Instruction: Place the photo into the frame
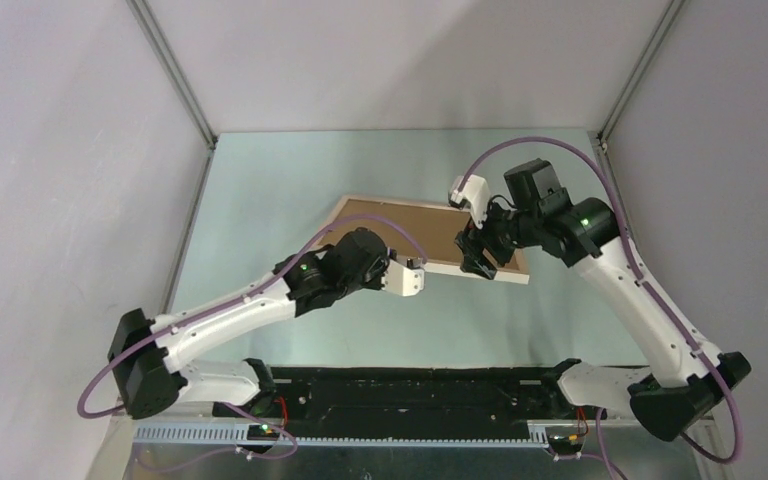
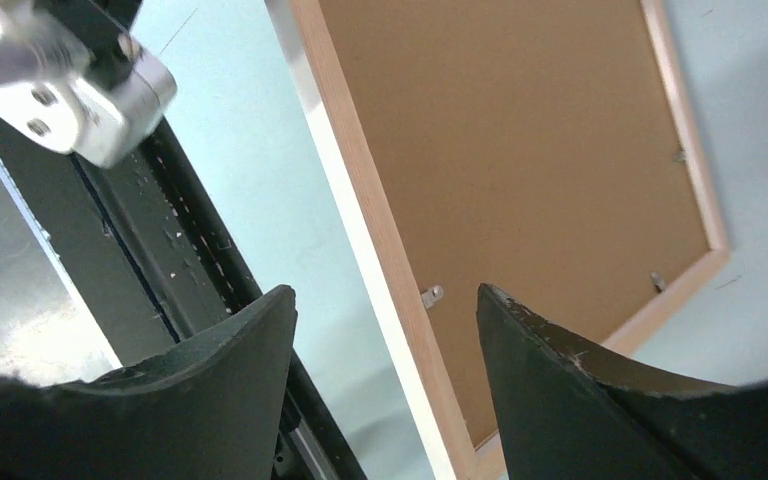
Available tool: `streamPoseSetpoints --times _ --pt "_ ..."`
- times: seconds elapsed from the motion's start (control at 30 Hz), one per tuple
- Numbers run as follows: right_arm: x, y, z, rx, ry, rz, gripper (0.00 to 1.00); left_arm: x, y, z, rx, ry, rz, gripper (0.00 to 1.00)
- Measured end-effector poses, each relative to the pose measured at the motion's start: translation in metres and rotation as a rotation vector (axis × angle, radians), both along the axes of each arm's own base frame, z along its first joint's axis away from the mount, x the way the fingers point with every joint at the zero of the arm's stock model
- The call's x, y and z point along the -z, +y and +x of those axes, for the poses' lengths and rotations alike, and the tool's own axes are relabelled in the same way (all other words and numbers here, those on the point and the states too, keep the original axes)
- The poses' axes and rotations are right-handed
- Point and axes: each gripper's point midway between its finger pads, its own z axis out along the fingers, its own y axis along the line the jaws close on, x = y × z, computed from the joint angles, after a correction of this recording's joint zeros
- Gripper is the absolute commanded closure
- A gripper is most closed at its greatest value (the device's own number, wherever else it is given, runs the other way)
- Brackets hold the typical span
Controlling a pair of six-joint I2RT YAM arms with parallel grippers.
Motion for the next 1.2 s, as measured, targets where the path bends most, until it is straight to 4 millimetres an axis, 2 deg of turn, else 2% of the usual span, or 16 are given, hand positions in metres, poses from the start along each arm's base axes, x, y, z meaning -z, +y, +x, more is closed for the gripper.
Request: streamPoseSetpoints --times 0.2,0.5,0.77,0.97,1.2 --pt "-0.013 0.001 -0.013 -0.043 -0.088 -0.02 0.28 -0.025 0.01 -0.013 0.001 0.018 -0.04 1.0" --pt "-0.01 0.01 -0.031 -0.164 -0.172 -0.117 0.27 -0.05 0.019 -0.024 -0.004 0.058 -0.06 1.0" --pt "-0.011 0.015 -0.02 -0.188 -0.278 -0.22 0.27 -0.066 0.02 -0.028 0.006 0.083 -0.086 1.0" --pt "-0.016 0.013 -0.005 -0.16 -0.353 -0.258 0.28 -0.067 0.02 -0.029 0.009 0.103 -0.099 1.0" --pt "-0.021 0.016 -0.001 -0.163 -0.389 -0.257 0.29 -0.068 0.02 -0.027 0.01 0.122 -0.12 1.0"
